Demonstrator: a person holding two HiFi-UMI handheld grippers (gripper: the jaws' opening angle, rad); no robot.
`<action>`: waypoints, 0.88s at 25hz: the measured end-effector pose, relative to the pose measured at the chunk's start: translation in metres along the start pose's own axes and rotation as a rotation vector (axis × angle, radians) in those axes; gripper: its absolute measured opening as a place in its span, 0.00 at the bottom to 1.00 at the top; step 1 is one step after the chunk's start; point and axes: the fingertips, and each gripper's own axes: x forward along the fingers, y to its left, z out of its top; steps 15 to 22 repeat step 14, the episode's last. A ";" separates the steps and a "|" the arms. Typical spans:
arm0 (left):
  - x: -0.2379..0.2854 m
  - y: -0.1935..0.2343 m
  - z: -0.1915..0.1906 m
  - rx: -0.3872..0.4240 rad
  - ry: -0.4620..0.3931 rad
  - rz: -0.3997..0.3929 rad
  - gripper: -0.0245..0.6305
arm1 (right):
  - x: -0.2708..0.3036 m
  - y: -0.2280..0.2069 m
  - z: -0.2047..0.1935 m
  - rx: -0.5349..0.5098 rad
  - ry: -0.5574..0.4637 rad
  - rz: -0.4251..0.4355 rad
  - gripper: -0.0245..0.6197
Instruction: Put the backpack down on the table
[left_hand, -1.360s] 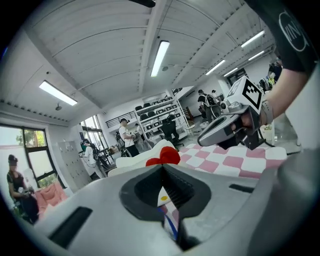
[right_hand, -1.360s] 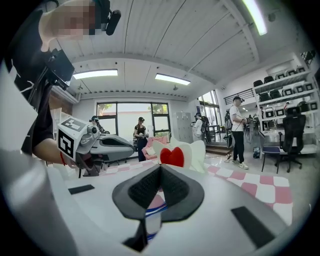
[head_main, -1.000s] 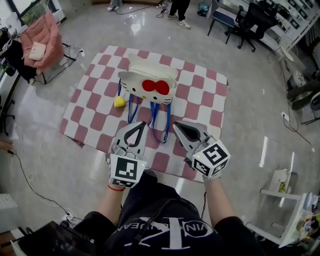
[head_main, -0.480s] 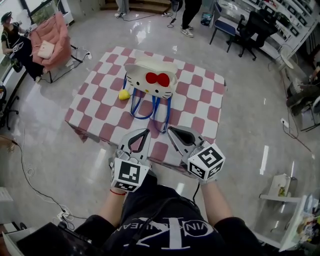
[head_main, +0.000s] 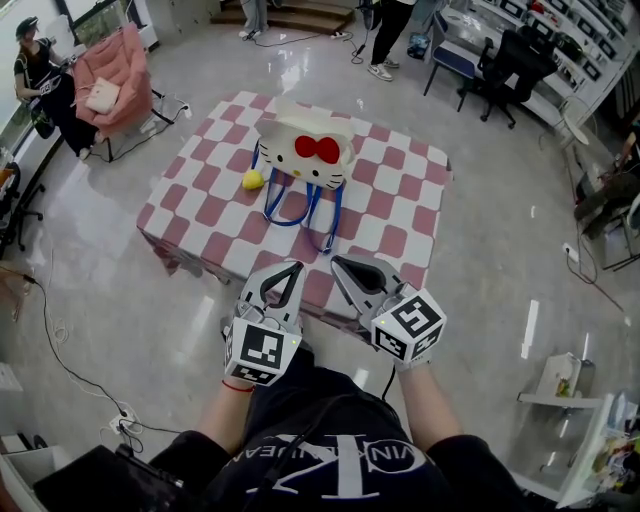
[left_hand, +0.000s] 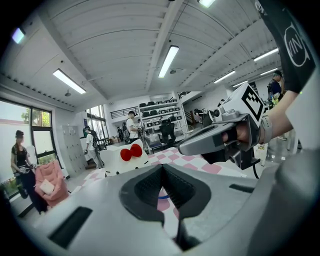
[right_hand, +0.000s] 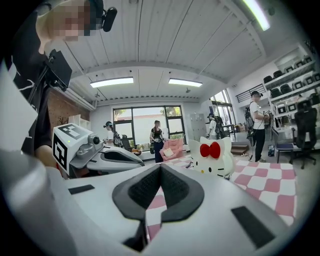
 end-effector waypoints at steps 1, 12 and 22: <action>-0.002 -0.002 0.000 0.001 0.001 0.001 0.05 | -0.002 0.002 0.000 0.000 -0.002 0.002 0.04; -0.020 -0.019 0.004 0.028 0.016 0.006 0.05 | -0.018 0.020 0.005 0.025 -0.049 0.017 0.04; -0.022 -0.022 0.005 0.033 0.021 0.002 0.05 | -0.021 0.022 0.005 0.030 -0.054 0.017 0.04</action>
